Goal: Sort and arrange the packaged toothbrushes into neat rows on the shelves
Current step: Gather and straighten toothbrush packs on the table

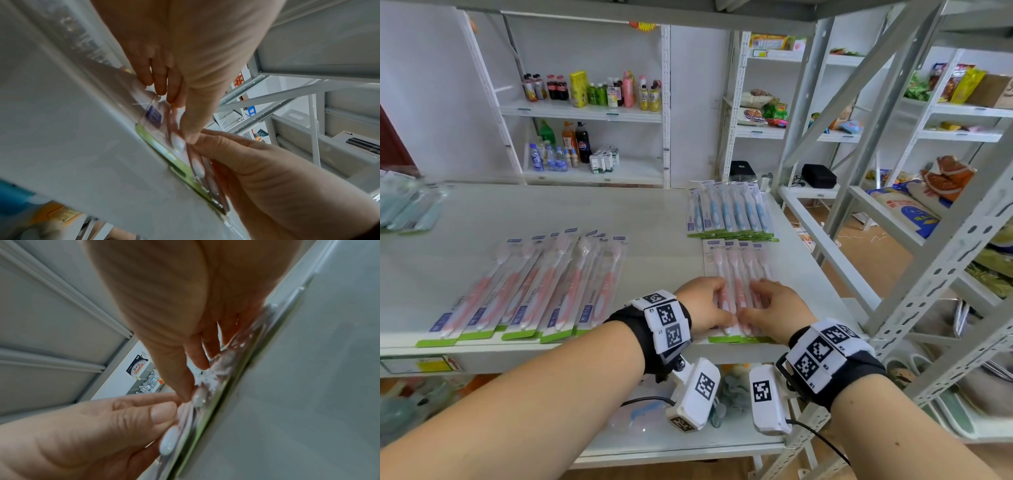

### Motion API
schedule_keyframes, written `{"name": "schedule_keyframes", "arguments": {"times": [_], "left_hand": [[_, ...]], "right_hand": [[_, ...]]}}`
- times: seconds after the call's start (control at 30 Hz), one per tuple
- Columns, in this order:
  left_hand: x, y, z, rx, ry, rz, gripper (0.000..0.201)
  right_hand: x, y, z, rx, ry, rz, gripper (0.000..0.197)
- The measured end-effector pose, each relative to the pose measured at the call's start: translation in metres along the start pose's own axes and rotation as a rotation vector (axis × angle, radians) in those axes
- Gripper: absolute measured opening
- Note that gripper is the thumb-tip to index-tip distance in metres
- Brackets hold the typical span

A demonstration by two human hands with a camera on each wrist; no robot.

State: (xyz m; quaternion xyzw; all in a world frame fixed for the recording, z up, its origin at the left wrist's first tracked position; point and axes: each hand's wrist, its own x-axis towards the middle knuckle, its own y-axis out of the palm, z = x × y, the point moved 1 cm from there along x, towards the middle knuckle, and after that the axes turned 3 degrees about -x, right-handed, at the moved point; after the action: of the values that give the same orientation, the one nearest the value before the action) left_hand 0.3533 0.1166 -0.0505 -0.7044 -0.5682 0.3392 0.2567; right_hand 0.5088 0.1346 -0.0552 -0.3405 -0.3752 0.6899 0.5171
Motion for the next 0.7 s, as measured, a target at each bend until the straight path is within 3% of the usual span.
{"name": "schedule_keyframes", "arguments": {"times": [0.27, 0.37, 0.43, 0.53, 0.6, 0.7], "left_hand": [[0.002, 0.000, -0.002, -0.035, -0.012, 0.006, 0.046], [0.003, 0.000, -0.002, -0.054, -0.035, -0.002, 0.033], [0.004, 0.000, -0.001, -0.068, -0.054, -0.005, 0.041], [0.004, -0.001, 0.000, -0.115, -0.077, -0.013, 0.034], [0.004, -0.002, 0.002, -0.123, -0.067, -0.031, 0.072], [0.000, -0.009, 0.007, -0.169, -0.048, -0.088, 0.078]], "right_hand": [[-0.002, -0.004, 0.000, -0.006, 0.008, 0.008, 0.072], [-0.002, -0.004, 0.000, -0.003, 0.011, 0.008, 0.072], [-0.002, -0.004, 0.000, 0.003, 0.012, 0.007, 0.072], [-0.002, -0.005, 0.000, 0.055, 0.024, -0.011, 0.067], [-0.003, -0.006, 0.000, 0.080, 0.025, -0.031, 0.063], [-0.001, -0.008, 0.005, 0.106, 0.008, -0.064, 0.059]]}}
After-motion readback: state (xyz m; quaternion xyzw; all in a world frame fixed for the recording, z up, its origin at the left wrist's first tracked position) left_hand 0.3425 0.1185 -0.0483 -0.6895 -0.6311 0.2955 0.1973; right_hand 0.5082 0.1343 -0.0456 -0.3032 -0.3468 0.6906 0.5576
